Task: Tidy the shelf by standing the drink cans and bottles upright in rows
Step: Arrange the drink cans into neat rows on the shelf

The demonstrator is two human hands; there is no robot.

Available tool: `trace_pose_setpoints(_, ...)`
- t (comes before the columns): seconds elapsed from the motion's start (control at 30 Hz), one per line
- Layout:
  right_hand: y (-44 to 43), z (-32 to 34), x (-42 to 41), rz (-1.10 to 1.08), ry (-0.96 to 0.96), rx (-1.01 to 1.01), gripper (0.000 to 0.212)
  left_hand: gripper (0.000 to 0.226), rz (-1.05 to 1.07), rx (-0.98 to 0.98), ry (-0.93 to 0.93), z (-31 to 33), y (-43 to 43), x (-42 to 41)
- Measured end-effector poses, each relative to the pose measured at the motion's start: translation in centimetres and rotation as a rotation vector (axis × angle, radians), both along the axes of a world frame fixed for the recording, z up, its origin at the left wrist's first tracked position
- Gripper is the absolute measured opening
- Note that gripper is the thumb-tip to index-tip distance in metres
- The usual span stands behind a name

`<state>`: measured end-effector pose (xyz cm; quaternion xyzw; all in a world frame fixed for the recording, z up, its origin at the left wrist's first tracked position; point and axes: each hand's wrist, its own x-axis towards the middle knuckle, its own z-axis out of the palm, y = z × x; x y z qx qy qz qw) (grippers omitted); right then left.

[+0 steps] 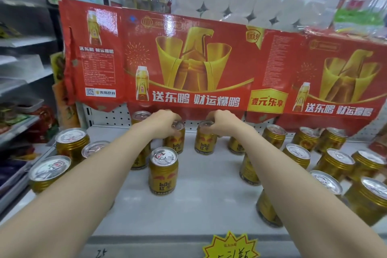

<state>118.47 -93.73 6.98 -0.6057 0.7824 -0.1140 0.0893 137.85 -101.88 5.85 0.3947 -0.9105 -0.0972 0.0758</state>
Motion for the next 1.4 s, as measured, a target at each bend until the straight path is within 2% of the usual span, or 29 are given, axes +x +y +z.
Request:
trace_pose_setpoints(0.3,-0.8,-1.1,0.4,0.055,0.092,-0.069,0.037,0.057,0.075,-0.053,0.043,-0.8,0.2,0.2)
trace_pose_setpoints(0.57,-0.4,-1.7,0.5,0.067,0.203,-0.063,0.049,0.063,0.067,-0.042,-0.016,-0.5,0.9,0.7)
trace_pose_setpoints(0.67,0.7,-1.3,1.5,0.073,0.227,-0.146,0.054,0.052,0.078,-0.116,-0.044,0.1,2.0,2.1)
trace_pose_setpoints(0.8,3.1,-0.8,4.4,0.184,0.161,-0.288,0.044,0.043,0.161,-0.193,-0.104,0.4,3.5,5.8)
trace_pose_setpoints(0.93,5.9,-1.6,8.5,0.288,0.0,-0.303,0.038,0.034,0.221,-0.224,-0.199,-0.2,4.8,8.6)
trace_pose_setpoints(1.0,7.0,-2.2,10.6,0.32,-0.067,-0.271,0.035,0.035,0.217,-0.216,-0.182,-0.6,4.9,9.1)
trace_pose_setpoints(1.13,8.1,-3.3,13.2,0.324,-0.087,-0.25,0.046,0.03,0.205,-0.198,-0.133,-1.1,5.0,9.0)
trace_pose_setpoints(1.27,8.6,-3.2,13.4,0.258,-0.018,-0.275,0.049,0.039,0.185,-0.19,-0.125,-0.7,5.2,8.7)
trace_pose_setpoints(1.4,9.8,-1.6,11.2,0.204,0.062,-0.19,0.046,0.052,0.089,-0.178,-0.12,-0.3,6.2,8.1)
